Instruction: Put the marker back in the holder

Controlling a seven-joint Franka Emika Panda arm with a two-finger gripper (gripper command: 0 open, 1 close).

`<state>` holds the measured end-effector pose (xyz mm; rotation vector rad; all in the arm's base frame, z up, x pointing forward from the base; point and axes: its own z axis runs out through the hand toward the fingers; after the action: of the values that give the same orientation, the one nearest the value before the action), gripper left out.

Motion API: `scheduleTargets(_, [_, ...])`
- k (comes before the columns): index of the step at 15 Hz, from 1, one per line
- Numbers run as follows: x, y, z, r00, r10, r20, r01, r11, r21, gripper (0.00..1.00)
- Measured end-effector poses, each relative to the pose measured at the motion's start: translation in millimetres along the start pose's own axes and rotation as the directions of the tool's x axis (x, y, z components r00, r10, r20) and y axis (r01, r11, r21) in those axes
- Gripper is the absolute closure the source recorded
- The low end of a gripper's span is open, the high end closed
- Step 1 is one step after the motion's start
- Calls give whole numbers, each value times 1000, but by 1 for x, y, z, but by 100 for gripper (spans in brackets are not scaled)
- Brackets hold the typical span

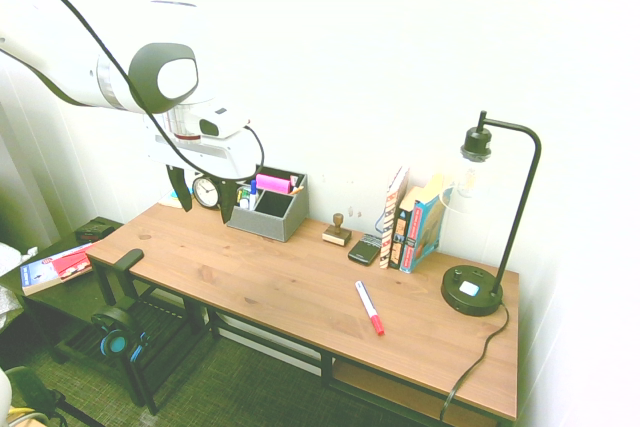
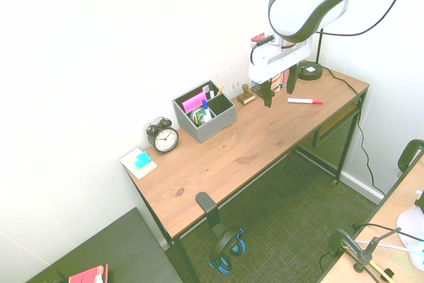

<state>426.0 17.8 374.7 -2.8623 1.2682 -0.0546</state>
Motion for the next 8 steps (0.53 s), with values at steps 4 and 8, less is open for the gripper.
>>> scheduleTargets(4, [13, 1, -4, 993, -107, -47, 109, 993, 42, 0])
scheduleTargets(8, [77, 43, 22, 963, -255, -87, 261, 964, 54, 0])
